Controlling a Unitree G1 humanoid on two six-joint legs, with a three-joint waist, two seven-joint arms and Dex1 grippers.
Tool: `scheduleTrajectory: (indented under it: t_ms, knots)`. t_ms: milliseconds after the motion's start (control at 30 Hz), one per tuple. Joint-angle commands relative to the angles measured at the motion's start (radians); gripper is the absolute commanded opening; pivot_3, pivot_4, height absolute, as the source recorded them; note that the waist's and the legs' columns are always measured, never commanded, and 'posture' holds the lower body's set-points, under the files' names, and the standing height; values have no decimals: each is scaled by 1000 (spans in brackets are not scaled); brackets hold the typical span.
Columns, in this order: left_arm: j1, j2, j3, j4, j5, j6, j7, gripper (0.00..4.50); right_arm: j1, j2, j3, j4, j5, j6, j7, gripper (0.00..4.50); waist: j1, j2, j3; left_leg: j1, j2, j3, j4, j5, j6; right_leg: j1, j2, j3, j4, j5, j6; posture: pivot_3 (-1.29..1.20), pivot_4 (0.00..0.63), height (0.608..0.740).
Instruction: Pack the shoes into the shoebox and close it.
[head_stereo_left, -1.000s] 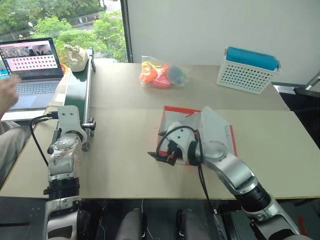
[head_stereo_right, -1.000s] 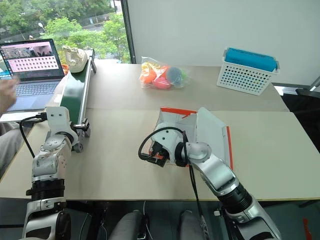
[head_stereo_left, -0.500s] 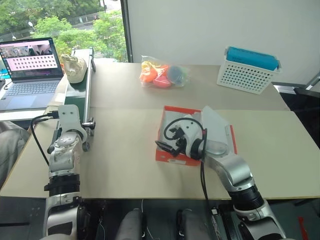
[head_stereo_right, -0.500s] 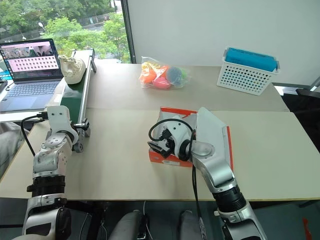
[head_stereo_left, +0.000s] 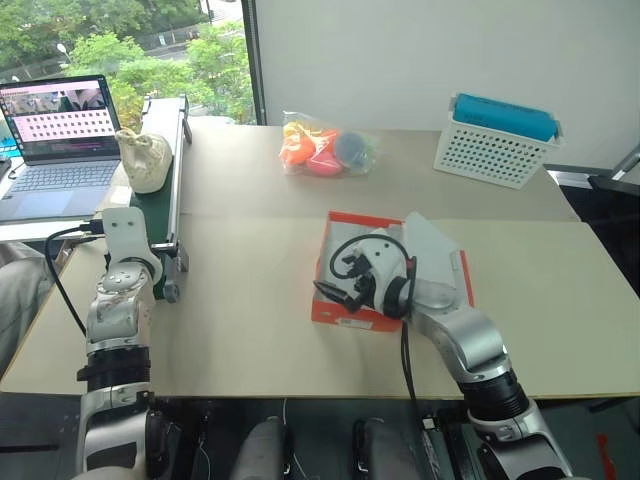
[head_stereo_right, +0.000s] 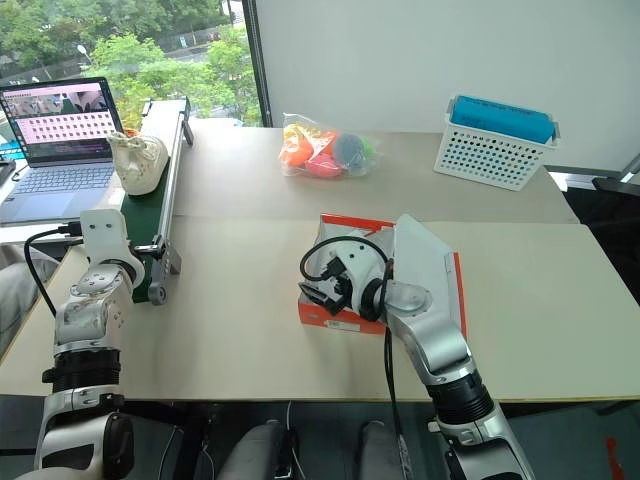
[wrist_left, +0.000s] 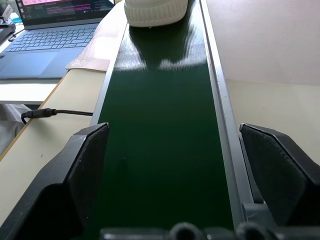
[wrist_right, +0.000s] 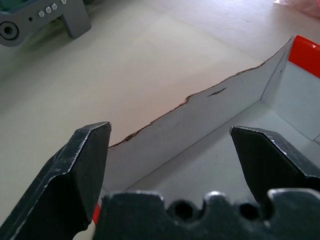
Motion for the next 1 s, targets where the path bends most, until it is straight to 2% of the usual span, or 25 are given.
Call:
scheduleTrajectory:
  t_ms: [33, 900, 933, 967, 1000]
  knots:
    - [-9, 18, 28, -14, 7, -21, 31, 4500, 0, -6, -14, -30, -10, -25, -4, 4465, 0, 0, 0, 0, 0, 0, 0, 0, 0, 0, 0, 0, 0, 0, 0, 0, 150, 699]
    - [-44, -3, 42, 27, -18, -13, 50, 4500, 2, 7, -48, -48, -6, 1, -19, 4465, 0, 0, 0, 0, 0, 0, 0, 0, 0, 0, 0, 0, 0, 0, 0, 0, 150, 699]
    - [-48, -10, 51, 28, -31, -10, 50, 3956, 0, 6, -50, -50, -6, 3, -21, 4500, 1, 0, 0, 0, 0, 0, 0, 0, 0, 0, 0, 0, 0, 0, 0, 0, 150, 699]
    - [-50, -11, 53, 29, -36, -10, 49, 3763, -2, 5, -51, -50, -7, 5, -22, 4500, 3, 0, 0, 0, 0, 0, 0, 0, 0, 0, 0, 0, 0, 0, 0, 0, 150, 699]
    - [-52, -11, 52, 31, -37, -13, 48, 3379, -5, 4, -54, -50, -7, 7, -23, 4500, 4, 0, 0, 0, 0, 0, 0, 0, 0, 0, 0, 0, 0, 0, 0, 0, 150, 699]
